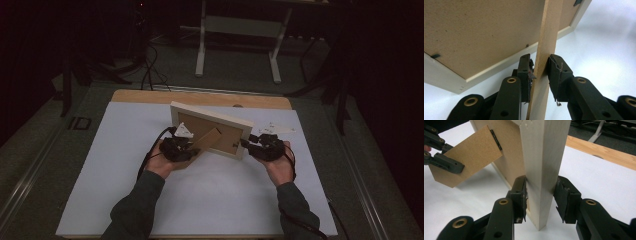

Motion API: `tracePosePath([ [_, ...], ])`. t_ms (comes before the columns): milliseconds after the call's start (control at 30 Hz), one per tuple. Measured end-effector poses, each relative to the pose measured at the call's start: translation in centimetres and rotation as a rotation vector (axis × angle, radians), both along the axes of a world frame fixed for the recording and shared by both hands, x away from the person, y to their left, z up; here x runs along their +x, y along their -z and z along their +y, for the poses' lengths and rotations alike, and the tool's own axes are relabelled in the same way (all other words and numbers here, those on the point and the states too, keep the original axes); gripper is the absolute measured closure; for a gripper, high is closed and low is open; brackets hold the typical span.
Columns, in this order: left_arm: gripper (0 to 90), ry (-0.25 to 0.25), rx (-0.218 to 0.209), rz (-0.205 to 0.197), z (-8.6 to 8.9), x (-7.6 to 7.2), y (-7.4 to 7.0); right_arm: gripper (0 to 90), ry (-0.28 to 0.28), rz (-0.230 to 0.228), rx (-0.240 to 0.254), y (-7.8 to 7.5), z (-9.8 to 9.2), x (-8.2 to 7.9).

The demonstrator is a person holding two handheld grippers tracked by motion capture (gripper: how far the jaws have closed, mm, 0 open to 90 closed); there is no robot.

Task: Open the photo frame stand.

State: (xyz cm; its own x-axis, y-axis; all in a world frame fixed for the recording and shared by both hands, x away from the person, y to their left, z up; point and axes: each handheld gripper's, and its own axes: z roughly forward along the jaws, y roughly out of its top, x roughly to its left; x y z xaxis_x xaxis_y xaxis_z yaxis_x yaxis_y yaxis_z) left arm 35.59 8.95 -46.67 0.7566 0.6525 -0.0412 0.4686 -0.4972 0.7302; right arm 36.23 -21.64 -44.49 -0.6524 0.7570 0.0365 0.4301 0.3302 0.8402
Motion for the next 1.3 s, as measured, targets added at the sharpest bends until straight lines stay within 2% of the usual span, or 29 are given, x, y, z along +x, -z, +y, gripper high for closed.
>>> tracePosePath([
  [467, 75.6, 0.033, -0.006, 0.001, 0.0, -2.0, 0.7, 59.8, -0.047, 0.0, 0.018, 0.1, 0.0, -1.4],
  [800, 76.9, 0.064, -0.019, -0.019, -0.5, -3.6, 0.8, 58.5, -0.056, -0.004, 0.025, 0.4, 0.1, -2.2],
  [1300, 74.9, 0.082, -0.03, -0.008, -0.5, -4.5, 1.2, 57.3, -0.071, -0.007, 0.024, 0.7, 0.1, -2.9],
])
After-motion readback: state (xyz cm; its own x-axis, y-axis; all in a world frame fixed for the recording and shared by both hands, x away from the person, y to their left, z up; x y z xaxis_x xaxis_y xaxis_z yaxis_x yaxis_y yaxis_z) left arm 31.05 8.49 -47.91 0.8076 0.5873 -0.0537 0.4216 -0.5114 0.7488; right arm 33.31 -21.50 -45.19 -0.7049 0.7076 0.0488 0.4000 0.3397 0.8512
